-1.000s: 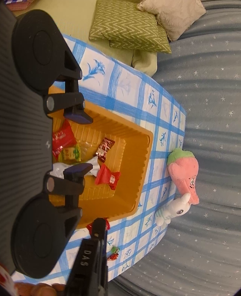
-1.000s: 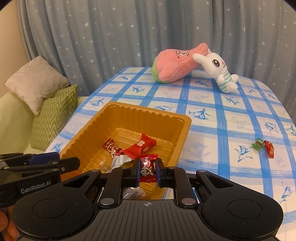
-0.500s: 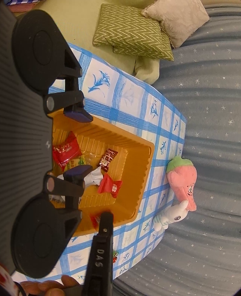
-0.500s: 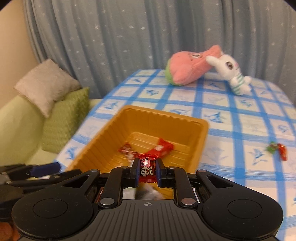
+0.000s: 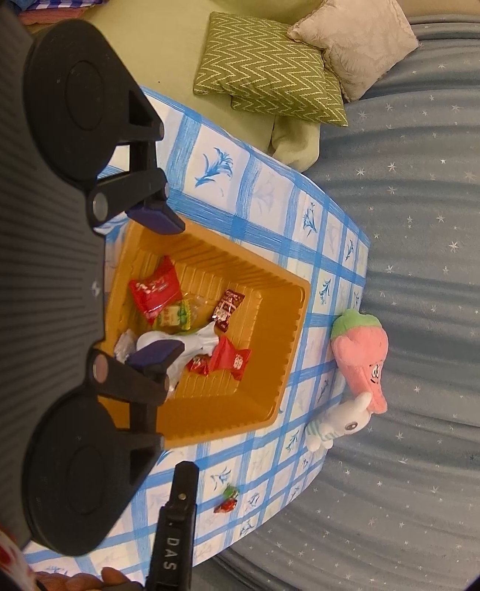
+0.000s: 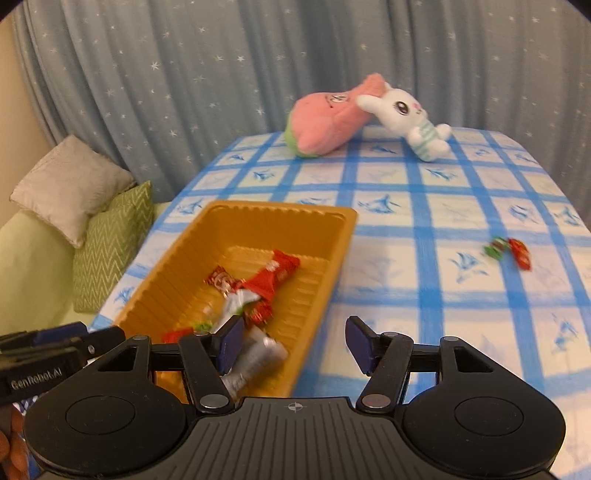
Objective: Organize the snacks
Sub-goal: 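Open both tools to release the candies into the tray, then move both open tools away from the tray toward the last two candies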
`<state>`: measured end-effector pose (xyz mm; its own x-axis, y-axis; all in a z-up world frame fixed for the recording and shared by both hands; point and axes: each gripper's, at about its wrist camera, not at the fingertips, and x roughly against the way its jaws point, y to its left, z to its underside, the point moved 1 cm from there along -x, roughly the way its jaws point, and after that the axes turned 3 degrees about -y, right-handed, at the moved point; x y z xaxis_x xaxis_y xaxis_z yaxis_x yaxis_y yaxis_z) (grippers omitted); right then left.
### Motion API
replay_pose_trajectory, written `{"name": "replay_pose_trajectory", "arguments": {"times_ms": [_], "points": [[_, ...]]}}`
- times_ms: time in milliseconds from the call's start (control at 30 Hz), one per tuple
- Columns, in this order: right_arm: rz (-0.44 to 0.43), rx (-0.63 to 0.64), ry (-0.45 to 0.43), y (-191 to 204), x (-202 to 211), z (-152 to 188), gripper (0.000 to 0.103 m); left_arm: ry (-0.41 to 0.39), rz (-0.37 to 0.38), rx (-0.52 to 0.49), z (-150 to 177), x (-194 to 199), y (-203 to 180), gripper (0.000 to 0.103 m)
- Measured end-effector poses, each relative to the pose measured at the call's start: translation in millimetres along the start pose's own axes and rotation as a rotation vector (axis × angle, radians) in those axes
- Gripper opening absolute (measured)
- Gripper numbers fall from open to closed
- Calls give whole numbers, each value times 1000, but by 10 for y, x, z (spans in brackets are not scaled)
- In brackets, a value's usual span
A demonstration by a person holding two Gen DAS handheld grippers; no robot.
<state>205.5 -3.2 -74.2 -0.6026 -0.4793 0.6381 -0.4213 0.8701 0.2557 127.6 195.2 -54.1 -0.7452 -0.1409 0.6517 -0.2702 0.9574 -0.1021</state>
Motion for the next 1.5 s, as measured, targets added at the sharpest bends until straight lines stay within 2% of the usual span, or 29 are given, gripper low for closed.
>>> {"name": "replay_pose_trajectory", "arguments": {"times_ms": [400, 733, 1067, 1500], "points": [[38, 6, -26, 10, 609, 170, 61, -33, 9, -10, 103, 502, -199, 80], [74, -10, -58, -140, 964, 224, 63, -64, 45, -34, 107, 746, -425, 92], [121, -38, -81, -355, 1196, 270, 64, -78, 99, -61, 86, 800, -684, 93], [189, -91, -97, -757, 1364, 289, 64, -68, 181, -115, 34, 662, -1173, 94]]}}
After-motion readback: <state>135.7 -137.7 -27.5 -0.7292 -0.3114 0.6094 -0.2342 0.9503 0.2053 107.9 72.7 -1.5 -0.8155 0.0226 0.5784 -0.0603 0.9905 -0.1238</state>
